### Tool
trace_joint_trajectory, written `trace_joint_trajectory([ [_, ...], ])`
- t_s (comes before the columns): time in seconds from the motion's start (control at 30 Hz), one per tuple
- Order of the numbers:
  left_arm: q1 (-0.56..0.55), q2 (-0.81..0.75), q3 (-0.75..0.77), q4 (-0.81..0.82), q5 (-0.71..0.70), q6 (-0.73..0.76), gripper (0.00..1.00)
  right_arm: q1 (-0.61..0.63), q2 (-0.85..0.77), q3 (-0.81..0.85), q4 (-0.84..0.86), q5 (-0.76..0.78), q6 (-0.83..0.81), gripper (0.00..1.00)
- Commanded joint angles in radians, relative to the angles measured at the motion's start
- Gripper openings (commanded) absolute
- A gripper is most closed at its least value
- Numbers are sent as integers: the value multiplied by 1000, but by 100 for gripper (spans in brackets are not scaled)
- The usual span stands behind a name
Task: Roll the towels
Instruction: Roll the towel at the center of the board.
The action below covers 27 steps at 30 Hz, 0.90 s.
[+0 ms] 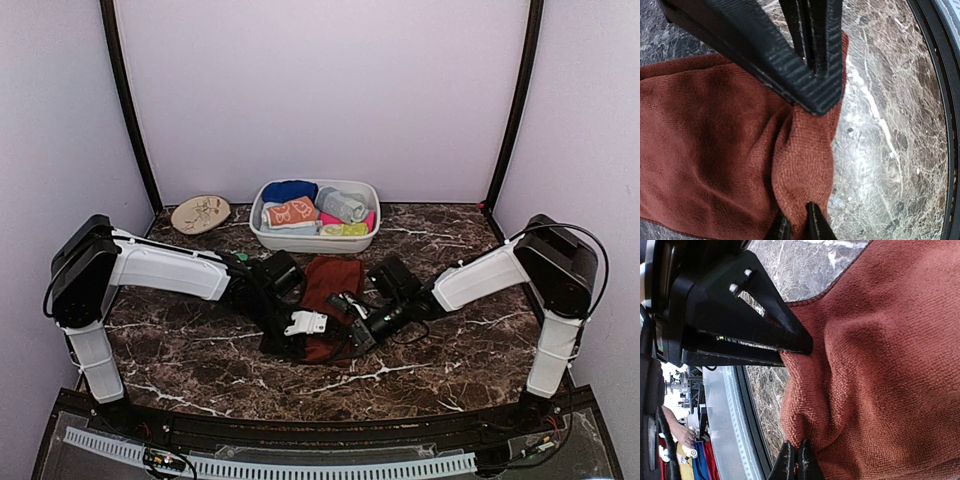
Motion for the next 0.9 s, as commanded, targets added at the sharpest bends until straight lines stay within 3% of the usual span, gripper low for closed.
trace_joint_trajectory([
  [0.0,37,16,52,-69,23,-30,12,-20,-12,2,1,-1,-15,0],
  [0.17,86,39,103,-126,108,-39,1,-33,-46,2,-75,74,-86,16],
  [0.3,100,74,143,-183,178,-51,0,-53,-130,-27,-80,90,-113,19],
  [0.33,103,82,146,-190,189,-53,0,-53,-165,-42,-74,207,-140,35],
  [0.43,112,104,159,-209,213,-60,0,-54,-276,-81,-53,458,-195,59],
  [0.47,116,111,163,-216,221,-63,0,-52,-330,-102,-45,543,-220,89],
  [0.5,121,117,167,-222,227,-65,0,-50,-377,-119,-36,654,-234,99],
  [0.63,136,128,176,-228,237,-70,0,-66,-554,-215,92,1008,-187,100],
  [0.77,146,144,196,-234,255,-83,0,-99,-674,-371,298,1006,-113,100],
  [0.87,153,159,208,-236,266,-94,0,-80,-675,-416,356,849,-239,84],
])
